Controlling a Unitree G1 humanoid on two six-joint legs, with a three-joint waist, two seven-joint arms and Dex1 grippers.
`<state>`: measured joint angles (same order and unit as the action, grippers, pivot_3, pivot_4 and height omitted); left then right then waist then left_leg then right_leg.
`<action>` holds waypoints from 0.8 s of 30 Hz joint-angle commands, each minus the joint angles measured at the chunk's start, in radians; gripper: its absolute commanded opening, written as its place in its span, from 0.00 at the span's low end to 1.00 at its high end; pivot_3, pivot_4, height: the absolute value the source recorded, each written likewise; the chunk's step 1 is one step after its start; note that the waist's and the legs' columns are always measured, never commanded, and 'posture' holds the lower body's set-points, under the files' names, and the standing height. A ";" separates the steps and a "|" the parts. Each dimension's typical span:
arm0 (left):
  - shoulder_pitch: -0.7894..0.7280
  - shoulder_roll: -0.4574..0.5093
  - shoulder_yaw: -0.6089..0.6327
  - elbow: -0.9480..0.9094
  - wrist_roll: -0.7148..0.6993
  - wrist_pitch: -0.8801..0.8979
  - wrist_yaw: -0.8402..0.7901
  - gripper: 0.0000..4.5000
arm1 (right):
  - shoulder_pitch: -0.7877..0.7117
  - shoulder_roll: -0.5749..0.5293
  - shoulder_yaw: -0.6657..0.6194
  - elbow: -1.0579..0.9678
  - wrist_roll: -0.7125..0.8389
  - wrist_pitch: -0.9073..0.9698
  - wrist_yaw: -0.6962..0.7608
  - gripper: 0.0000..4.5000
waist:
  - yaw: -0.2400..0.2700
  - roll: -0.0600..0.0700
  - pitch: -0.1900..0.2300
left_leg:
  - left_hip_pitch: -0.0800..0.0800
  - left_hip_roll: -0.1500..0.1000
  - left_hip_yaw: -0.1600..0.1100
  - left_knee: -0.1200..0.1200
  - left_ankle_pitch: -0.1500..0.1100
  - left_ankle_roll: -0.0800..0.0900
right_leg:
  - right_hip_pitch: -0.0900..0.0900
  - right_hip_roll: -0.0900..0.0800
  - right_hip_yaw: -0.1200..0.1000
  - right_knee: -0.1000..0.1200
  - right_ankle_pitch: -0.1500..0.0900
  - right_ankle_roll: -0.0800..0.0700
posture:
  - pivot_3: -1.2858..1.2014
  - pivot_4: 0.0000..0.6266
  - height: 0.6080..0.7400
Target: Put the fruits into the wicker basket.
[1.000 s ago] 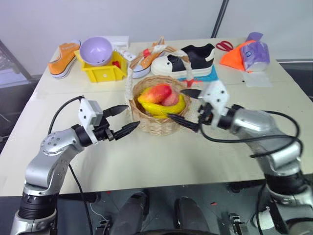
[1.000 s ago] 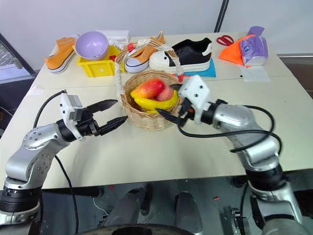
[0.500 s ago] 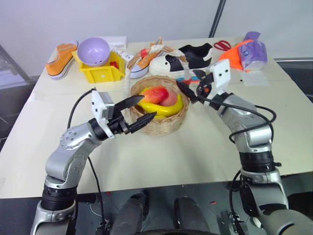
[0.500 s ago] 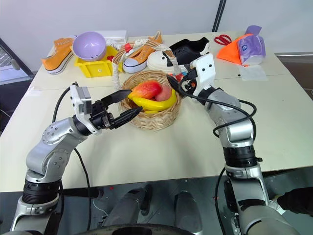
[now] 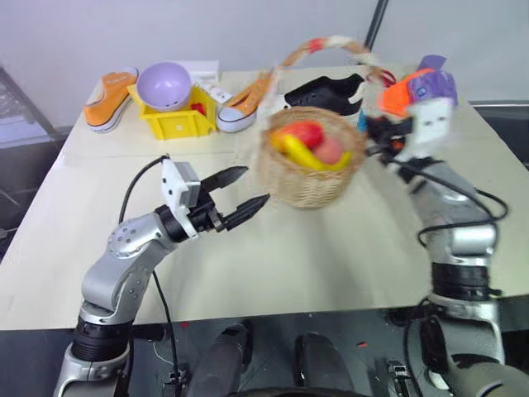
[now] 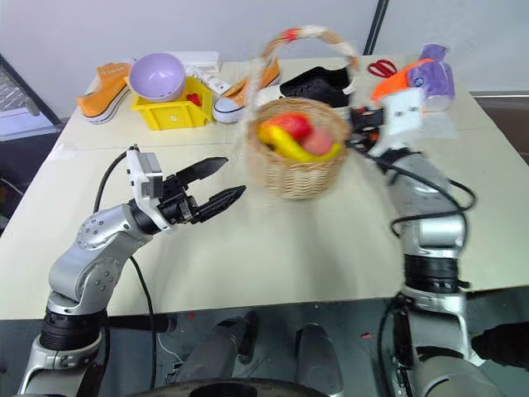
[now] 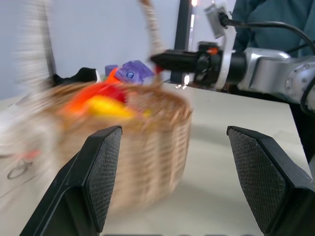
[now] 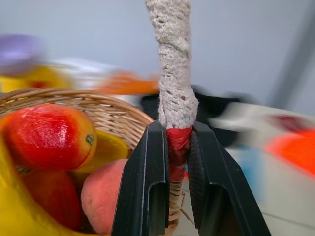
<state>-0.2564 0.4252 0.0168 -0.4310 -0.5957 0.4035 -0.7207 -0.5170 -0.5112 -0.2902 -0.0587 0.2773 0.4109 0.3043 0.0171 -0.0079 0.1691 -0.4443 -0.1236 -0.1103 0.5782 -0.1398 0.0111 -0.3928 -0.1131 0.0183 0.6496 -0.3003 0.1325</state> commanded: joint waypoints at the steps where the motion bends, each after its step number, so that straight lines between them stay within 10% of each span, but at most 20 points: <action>1: -0.023 -0.008 -0.012 0.003 0.009 -0.028 -0.012 0.82 | 0.012 -0.083 -0.146 0.049 -0.034 -0.066 -0.067 0.00 | -0.002 0.000 0.000 | 0.000 0.000 0.000 0.000 0.000 0.000 | 0.001 0.000 0.000 0.000 0.000 0.000 | 0.52 0.24 1.00; 13: -0.073 -0.023 -0.028 0.061 0.046 -0.037 -0.008 0.82 | 0.009 -0.167 -0.223 0.367 -0.044 -0.227 -0.067 0.00 | -0.031 0.003 0.000 | 0.001 0.002 0.002 0.000 0.001 0.002 | 0.003 0.001 0.001 0.002 0.000 0.000 | 0.52 0.24 1.00; 14: -0.070 -0.020 -0.026 0.059 0.047 -0.035 -0.006 0.82 | 0.012 -0.167 -0.223 0.362 -0.040 -0.227 -0.066 0.24 | -0.030 0.002 0.000 | 0.001 0.002 0.002 0.000 0.001 0.002 | 0.004 0.001 0.001 0.002 0.000 0.000 | 0.52 0.24 1.00; 18: -0.056 -0.007 -0.012 0.055 0.050 -0.032 0.005 0.82 | 0.049 -0.174 -0.224 0.294 -0.054 -0.210 -0.080 0.66 | -0.028 0.002 0.000 | 0.001 0.001 0.002 0.000 0.001 0.002 | 0.004 0.001 0.001 0.002 0.000 0.000 | 0.52 0.24 1.00; 24: -0.001 0.056 0.061 0.102 0.086 -0.030 0.036 0.82 | 0.295 -0.164 -0.283 0.006 0.051 -0.144 0.043 0.66 | -0.021 0.003 0.000 | 0.000 0.001 0.001 0.000 0.001 0.002 | 0.003 0.001 0.001 0.002 0.000 0.000 | 0.52 0.24 1.00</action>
<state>-0.2698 0.4623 0.0329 -0.3328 -0.5284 0.3830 -0.6935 -0.2525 -0.6731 -0.5292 0.0505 0.2675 0.2553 0.3009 -0.0035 -0.0051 0.1694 -0.4438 -0.1224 -0.1099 0.5778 -0.1386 0.0133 -0.3897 -0.1126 0.0190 0.6512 -0.3006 0.1329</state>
